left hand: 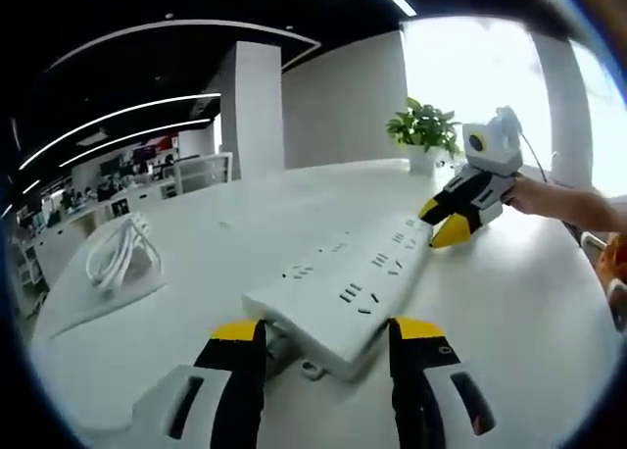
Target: Straighten the power strip on the desk, plug the charger into it
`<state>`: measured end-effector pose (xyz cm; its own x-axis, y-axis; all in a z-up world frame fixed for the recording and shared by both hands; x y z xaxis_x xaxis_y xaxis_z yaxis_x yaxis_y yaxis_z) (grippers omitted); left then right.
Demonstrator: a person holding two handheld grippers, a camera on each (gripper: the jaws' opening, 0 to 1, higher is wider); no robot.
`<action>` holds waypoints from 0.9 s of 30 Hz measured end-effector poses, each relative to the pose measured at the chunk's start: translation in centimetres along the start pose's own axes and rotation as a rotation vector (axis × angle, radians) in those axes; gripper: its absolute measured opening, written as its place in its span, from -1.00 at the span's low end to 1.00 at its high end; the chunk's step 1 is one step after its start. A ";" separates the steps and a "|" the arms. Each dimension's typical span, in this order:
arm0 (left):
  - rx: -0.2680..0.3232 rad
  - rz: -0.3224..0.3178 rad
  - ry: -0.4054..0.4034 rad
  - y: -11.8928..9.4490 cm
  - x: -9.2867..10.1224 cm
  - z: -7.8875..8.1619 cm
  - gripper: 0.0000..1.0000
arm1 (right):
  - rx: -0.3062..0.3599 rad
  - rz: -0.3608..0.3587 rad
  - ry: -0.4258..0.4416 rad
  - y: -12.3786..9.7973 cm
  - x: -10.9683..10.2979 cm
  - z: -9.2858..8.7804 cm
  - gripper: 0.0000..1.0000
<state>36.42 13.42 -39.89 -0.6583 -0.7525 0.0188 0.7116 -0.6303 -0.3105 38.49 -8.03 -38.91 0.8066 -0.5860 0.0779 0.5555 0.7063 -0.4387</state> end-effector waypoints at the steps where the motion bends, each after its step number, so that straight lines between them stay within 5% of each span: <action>1: 0.000 -0.003 0.001 0.0 0.0 0.0 0.01 | 0.000 0.000 0.000 -0.1 -0.1 0.0 -0.55; 27: 0.011 -0.080 0.035 0.0 0.0 -0.1 0.03 | 0.039 -0.012 0.039 -1.1 -1.0 -0.4 -0.60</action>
<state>36.35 13.44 -40.01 -0.7213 -0.6925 0.0094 0.6589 -0.6904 -0.2985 37.02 -8.40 -38.90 0.7917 -0.6090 0.0482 0.5732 0.7134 -0.4031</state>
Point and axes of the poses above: the point that each gripper's makers call its tool centre point, and the gripper's own axes: y roughly forward along the fingers, x roughly to its right, z roughly out of its top, the point moved 4 cm from there along -y, roughly backward along the fingers, and after that the axes turned 6 degrees about x, right-handed, at the moved point
